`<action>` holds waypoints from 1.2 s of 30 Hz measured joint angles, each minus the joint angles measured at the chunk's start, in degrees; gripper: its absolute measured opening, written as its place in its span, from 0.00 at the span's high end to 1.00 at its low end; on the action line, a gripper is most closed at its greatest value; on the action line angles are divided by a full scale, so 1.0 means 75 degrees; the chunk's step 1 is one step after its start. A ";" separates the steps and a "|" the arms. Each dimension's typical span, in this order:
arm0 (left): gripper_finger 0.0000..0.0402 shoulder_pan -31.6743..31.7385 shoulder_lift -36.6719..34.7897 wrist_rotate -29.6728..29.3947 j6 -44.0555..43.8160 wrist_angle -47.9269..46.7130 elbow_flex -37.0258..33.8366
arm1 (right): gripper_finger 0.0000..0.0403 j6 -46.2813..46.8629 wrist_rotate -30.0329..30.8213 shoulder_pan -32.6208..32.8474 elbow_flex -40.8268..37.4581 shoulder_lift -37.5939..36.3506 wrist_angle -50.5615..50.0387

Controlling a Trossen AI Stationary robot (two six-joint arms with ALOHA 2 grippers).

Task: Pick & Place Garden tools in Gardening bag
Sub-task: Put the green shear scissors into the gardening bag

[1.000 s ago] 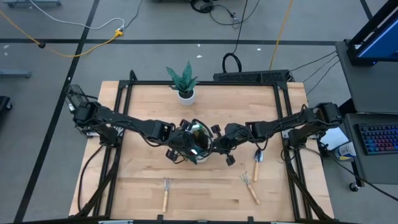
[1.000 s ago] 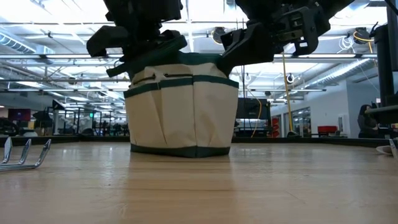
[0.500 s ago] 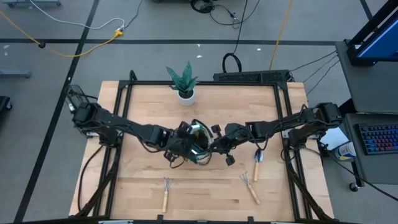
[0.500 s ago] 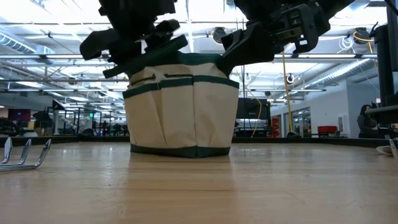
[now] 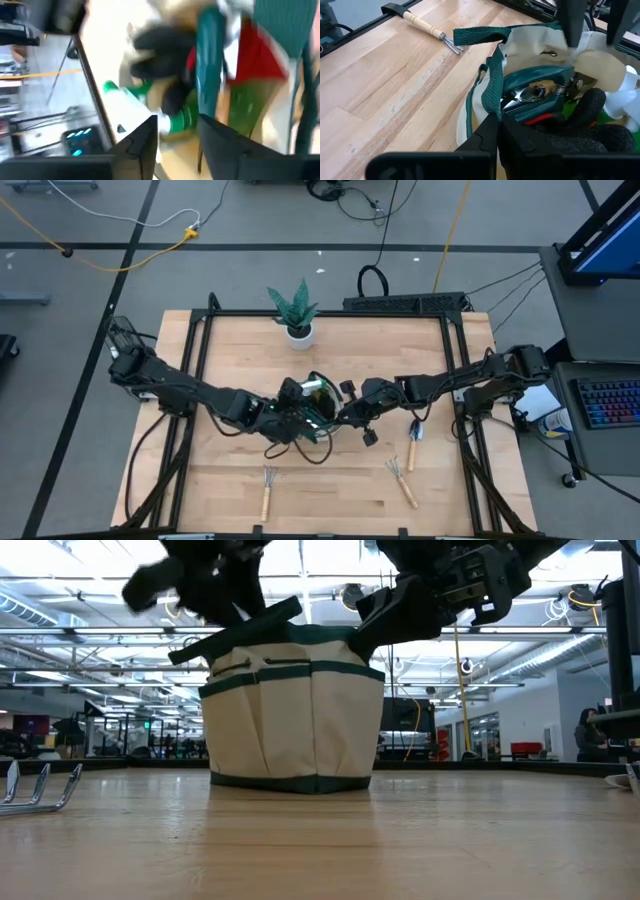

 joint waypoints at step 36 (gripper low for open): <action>0.99 0.1255 0.1224 0.4293 -0.1561 0.1374 0.0020 | 1.00 0.0027 0.0009 -0.0003 0.0003 0.0000 -0.0018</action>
